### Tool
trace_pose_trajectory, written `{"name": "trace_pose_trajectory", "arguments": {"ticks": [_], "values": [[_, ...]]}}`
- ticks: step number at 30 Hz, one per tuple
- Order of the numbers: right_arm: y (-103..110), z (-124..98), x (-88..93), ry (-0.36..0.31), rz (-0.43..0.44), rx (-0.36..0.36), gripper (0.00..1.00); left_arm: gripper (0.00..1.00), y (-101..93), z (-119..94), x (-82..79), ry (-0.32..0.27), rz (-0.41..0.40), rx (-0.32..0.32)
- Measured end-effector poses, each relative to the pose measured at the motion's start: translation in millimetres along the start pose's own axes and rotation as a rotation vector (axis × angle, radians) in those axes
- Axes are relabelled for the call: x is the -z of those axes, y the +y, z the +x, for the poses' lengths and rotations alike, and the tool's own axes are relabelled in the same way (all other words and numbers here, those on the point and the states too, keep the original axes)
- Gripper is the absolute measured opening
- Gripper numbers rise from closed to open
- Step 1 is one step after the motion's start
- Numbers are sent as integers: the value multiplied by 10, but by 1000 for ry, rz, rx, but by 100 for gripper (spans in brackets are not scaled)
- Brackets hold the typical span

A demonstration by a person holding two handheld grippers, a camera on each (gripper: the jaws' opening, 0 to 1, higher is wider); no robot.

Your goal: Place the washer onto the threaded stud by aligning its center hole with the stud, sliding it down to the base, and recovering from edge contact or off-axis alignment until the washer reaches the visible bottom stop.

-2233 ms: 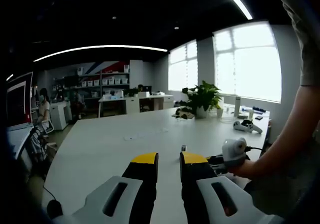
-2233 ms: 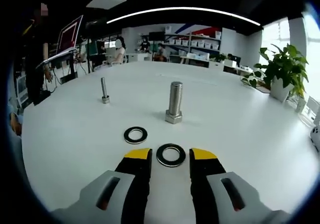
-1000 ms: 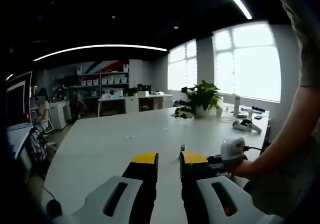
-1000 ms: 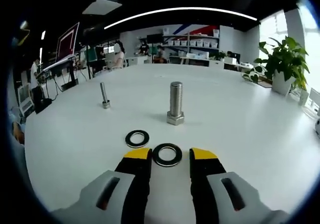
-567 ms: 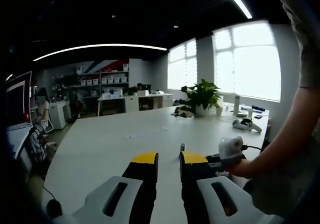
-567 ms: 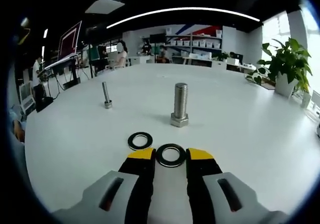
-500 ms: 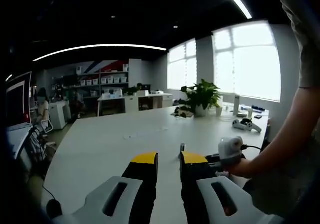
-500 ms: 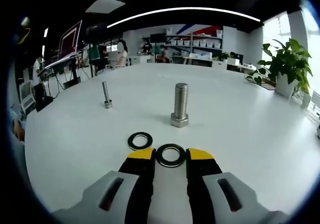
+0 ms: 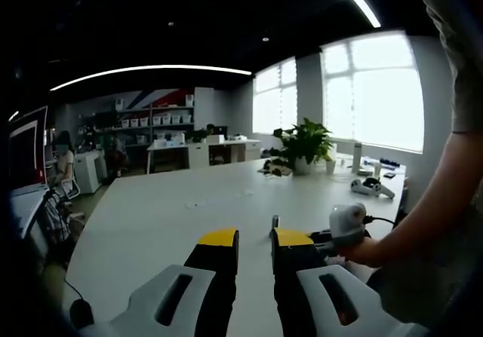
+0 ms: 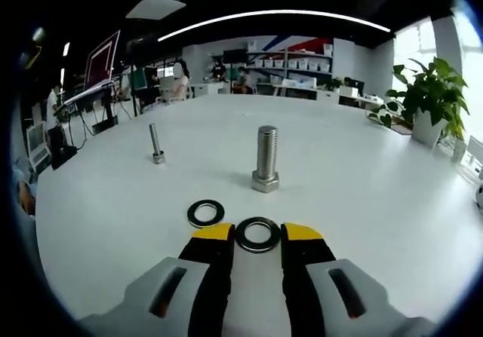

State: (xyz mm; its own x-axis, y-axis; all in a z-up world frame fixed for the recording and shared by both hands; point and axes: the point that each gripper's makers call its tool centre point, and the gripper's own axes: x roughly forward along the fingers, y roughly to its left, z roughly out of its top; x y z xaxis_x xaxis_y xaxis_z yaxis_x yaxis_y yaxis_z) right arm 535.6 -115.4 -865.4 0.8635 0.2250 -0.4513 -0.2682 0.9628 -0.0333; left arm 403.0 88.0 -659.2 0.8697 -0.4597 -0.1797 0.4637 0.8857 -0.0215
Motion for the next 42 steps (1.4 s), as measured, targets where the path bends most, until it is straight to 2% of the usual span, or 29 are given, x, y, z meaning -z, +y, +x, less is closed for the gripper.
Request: {"name": "trace_pose_trajectory", "arguments": {"ticks": [14, 16, 22, 28, 33, 36, 42], "values": [[35, -18, -68, -3, -3, -3, 26, 15, -3, -4, -10, -4, 1, -1], [40, -27, -32, 6, -9, -7, 18, 15, -1, -5, -16, -4, 2, -2], [12, 39, 70, 14, -11, 2, 23, 15, -3, -8, -17, -5, 2, -2], [-106, 46, -54, -9, -15, 25, 26, 15, -6, -6, -26, -7, 4, -1], [-146, 55, 27, 36, -25, 19, 29, 15, -2, -8, -31, -11, 1, -2], [-158, 37, 80, 57, 3, 25, 29, 15, 5, -10, -35, -12, -1, -3], [-113, 38, 43, 61, -6, 10, 29, 15, 16, -15, -35, -14, -6, -8]]}}
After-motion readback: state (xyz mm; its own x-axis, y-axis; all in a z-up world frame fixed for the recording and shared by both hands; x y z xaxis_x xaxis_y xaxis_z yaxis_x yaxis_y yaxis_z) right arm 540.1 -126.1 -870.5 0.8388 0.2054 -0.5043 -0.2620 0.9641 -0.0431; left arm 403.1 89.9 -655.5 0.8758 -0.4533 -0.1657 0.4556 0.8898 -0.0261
